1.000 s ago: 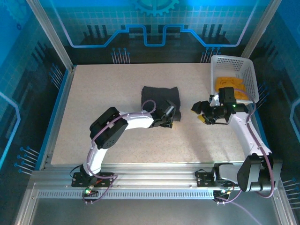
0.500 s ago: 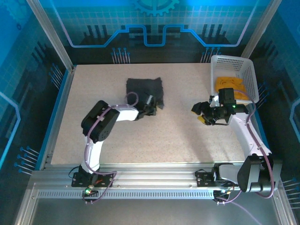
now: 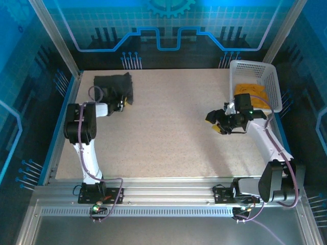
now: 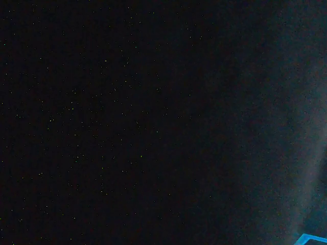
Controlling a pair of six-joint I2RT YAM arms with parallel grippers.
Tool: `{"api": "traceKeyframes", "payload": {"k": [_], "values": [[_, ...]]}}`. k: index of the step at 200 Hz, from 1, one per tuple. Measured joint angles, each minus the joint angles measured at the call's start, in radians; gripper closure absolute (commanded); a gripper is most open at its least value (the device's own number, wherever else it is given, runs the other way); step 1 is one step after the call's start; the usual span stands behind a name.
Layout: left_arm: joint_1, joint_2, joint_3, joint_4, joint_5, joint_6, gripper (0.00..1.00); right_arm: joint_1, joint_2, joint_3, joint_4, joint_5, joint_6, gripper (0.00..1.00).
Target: Fold and stack the t-shirts
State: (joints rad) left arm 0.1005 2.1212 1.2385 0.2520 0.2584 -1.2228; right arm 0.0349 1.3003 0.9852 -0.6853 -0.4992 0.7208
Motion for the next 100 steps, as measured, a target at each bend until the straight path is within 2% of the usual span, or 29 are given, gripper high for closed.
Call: {"api": "traceKeyframes", "payload": {"k": [59, 71, 81, 95, 100], "values": [[0.110, 0.130, 0.238, -0.138, 0.080, 0.160, 0.98, 0.020, 0.062, 0.048, 0.007, -0.008, -0.008, 0.43], [0.119, 0.154, 0.281, -0.155, 0.088, 0.177, 0.82, 0.026, 0.074, 0.056, 0.011, -0.010, -0.008, 0.42], [0.123, 0.164, 0.299, -0.164, 0.092, 0.180, 0.61, 0.032, 0.080, 0.059, 0.020, -0.011, -0.012, 0.42], [0.124, 0.163, 0.301, -0.169, 0.099, 0.192, 0.43, 0.040, 0.082, 0.064, 0.029, -0.011, -0.018, 0.40], [0.122, 0.158, 0.299, -0.160, 0.105, 0.197, 0.27, 0.042, 0.082, 0.066, 0.034, -0.010, -0.019, 0.40]]}}
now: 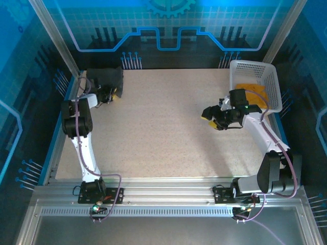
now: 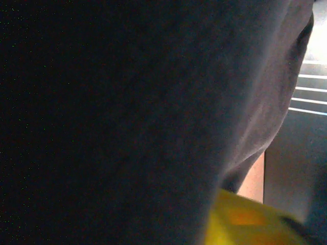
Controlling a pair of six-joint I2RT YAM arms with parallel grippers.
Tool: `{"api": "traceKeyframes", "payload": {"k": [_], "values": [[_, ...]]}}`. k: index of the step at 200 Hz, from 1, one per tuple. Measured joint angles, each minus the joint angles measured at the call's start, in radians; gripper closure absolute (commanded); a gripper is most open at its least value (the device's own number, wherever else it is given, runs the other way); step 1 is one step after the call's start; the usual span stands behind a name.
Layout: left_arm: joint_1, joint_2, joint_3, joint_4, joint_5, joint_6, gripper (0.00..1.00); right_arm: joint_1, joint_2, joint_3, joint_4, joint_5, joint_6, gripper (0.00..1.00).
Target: Fold and stack the t-shirts
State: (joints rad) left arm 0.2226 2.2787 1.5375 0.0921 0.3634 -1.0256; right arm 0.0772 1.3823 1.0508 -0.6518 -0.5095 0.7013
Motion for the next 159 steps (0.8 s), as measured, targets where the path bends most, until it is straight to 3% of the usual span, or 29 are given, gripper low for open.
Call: {"api": "traceKeyframes", "payload": {"k": [11, 18, 38, 40, 44, 47, 78, 114, 131, 159], "values": [[-0.006, -0.033, -0.024, 0.011, -0.007, 0.005, 0.19, 0.003, 0.000, 0.005, 0.011, 0.004, -0.004, 0.38], [-0.012, -0.073, -0.064, 0.011, -0.018, 0.006, 0.03, 0.004, -0.002, 0.008, 0.018, 0.011, -0.007, 0.37], [-0.031, -0.239, -0.223, 0.018, -0.049, -0.028, 0.01, 0.007, -0.023, 0.009, 0.034, 0.057, -0.014, 0.31], [-0.034, -0.253, -0.236, 0.019, -0.053, -0.030, 0.01, 0.007, -0.027, 0.009, 0.035, 0.063, -0.017, 0.26], [-0.040, -0.299, -0.272, 0.015, -0.061, -0.038, 0.01, 0.008, -0.035, 0.009, 0.037, 0.075, -0.015, 0.03], [-0.045, -0.328, -0.294, 0.016, -0.069, -0.045, 0.01, 0.008, -0.042, 0.009, 0.038, 0.084, -0.019, 0.00], [-0.134, -0.663, -0.452, -0.037, -0.151, -0.084, 0.01, 0.009, -0.122, 0.013, 0.038, 0.203, -0.026, 0.00], [-0.241, -1.002, -0.575, -0.160, -0.274, -0.036, 0.01, 0.018, -0.238, 0.018, -0.004, 0.435, -0.042, 0.00], [-0.287, -1.130, -0.628, -0.271, -0.409, 0.019, 0.01, 0.027, -0.281, 0.017, -0.026, 0.566, -0.072, 0.00], [-0.500, -1.301, -0.704, -0.445, -0.842, 0.171, 0.01, 0.031, -0.354, -0.130, 0.123, 0.734, -0.190, 0.00]]}}
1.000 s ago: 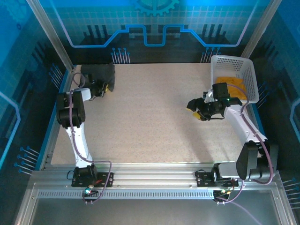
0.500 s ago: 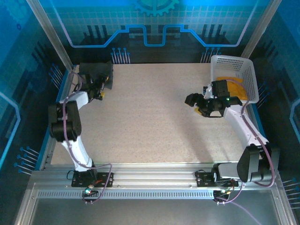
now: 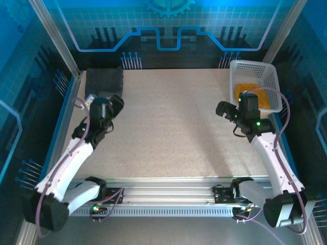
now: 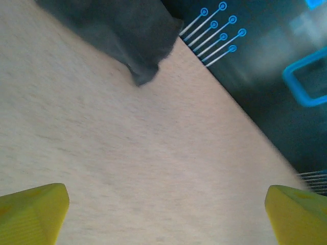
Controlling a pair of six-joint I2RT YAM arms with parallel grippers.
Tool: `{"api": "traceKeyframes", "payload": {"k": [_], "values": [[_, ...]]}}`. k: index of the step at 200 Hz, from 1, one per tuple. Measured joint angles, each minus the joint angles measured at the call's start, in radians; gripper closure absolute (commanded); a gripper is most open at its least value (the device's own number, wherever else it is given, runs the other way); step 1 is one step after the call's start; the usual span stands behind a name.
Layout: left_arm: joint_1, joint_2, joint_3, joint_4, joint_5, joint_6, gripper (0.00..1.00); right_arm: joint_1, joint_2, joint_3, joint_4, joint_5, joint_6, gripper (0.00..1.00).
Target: Fold and stack the t-shirts
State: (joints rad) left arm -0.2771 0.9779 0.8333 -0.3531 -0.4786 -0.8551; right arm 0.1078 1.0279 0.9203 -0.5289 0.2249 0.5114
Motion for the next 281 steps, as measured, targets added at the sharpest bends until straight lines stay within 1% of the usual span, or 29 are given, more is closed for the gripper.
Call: {"api": "traceKeyframes", "payload": {"k": [10, 26, 45, 58, 65, 85, 103, 130, 146, 157, 166, 171, 183, 191, 202, 221, 238, 268, 281], "values": [[-0.031, -0.056, -0.073, 0.024, -0.090, 0.114, 0.01, 0.005, -0.030, -0.111, 0.102, 0.053, -0.058, 0.00], [-0.031, -0.143, -0.251, 0.139, -0.174, 0.303, 0.01, 0.009, -0.026, -0.275, 0.243, 0.121, -0.149, 0.00], [-0.004, -0.187, -0.470, 0.319, -0.174, 0.471, 0.01, 0.009, 0.066, -0.377, 0.367, 0.155, -0.232, 0.00], [0.034, -0.132, -0.547, 0.397, -0.149, 0.546, 0.01, 0.009, 0.135, -0.405, 0.455, 0.160, -0.272, 0.00], [0.063, -0.079, -0.553, 0.426, -0.123, 0.571, 0.01, 0.009, 0.170, -0.412, 0.508, 0.160, -0.291, 0.00], [0.157, 0.098, -0.545, 0.575, -0.041, 0.624, 0.01, 0.009, 0.264, -0.412, 0.649, 0.153, -0.339, 0.00], [0.213, 0.246, -0.512, 0.702, 0.024, 0.652, 0.01, 0.003, 0.340, -0.403, 0.754, 0.127, -0.379, 0.00], [0.269, 0.434, -0.417, 0.874, 0.118, 0.702, 0.01, -0.022, 0.435, -0.370, 0.874, 0.079, -0.409, 0.00], [0.278, 0.484, -0.400, 0.965, 0.161, 0.726, 0.01, -0.031, 0.465, -0.356, 0.924, 0.049, -0.426, 0.00], [0.278, 0.505, -0.441, 1.094, 0.189, 0.745, 0.01, -0.031, 0.463, -0.369, 0.974, 0.024, -0.437, 0.00], [0.274, 0.543, -0.512, 1.273, 0.200, 0.758, 0.01, -0.031, 0.457, -0.401, 1.042, 0.002, -0.444, 0.00], [0.274, 0.566, -0.550, 1.342, 0.206, 0.761, 0.01, -0.031, 0.455, -0.423, 1.080, -0.006, -0.447, 0.00], [0.274, 0.609, -0.628, 1.432, 0.215, 0.768, 0.01, -0.034, 0.454, -0.490, 1.181, -0.027, -0.454, 0.00], [0.275, 0.623, -0.652, 1.450, 0.215, 0.771, 0.01, -0.035, 0.457, -0.514, 1.195, -0.035, -0.457, 0.00], [0.275, 0.619, -0.644, 1.439, 0.216, 0.773, 0.01, -0.036, 0.467, -0.520, 1.201, -0.037, -0.463, 0.00], [0.273, 0.606, -0.536, 1.358, 0.229, 0.785, 0.01, -0.036, 0.471, -0.520, 1.228, -0.048, -0.468, 0.00], [0.267, 0.595, -0.471, 1.353, 0.241, 0.793, 0.01, -0.036, 0.471, -0.520, 1.250, -0.051, -0.472, 0.00], [0.266, 0.584, -0.463, 1.335, 0.249, 0.806, 0.01, -0.036, 0.471, -0.518, 1.262, -0.055, -0.478, 0.00], [0.265, 0.584, -0.463, 1.323, 0.249, 0.806, 0.01, -0.036, 0.471, -0.512, 1.258, -0.084, -0.488, 0.00]]}}
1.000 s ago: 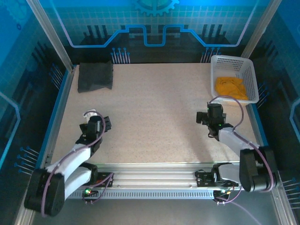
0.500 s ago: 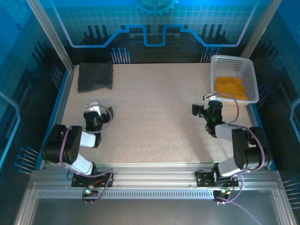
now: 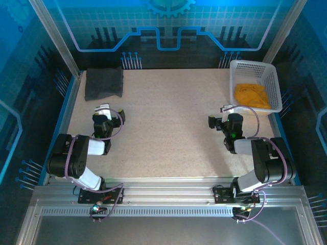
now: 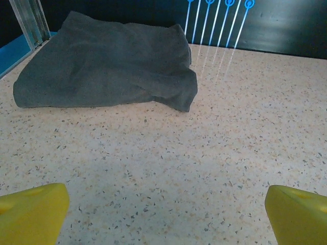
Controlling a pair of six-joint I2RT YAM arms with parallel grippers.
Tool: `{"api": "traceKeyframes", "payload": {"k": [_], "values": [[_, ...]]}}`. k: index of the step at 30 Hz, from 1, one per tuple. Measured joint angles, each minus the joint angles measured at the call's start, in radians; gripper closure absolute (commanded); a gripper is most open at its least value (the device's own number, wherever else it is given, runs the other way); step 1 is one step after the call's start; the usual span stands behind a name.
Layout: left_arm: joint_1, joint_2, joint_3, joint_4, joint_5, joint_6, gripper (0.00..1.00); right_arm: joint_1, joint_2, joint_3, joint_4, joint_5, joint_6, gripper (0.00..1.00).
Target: Fold and stack the t-shirts
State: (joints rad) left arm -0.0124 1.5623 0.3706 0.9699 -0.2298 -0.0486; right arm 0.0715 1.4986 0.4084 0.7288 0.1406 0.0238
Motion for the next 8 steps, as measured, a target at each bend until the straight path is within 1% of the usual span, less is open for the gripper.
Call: {"api": "traceKeyframes", "payload": {"k": [8], "values": [[-0.004, 0.000, 0.000, -0.008, 0.000, 0.003, 0.01, 0.000, 0.000, 0.015, -0.003, -0.053, -0.015, 0.00]]}}
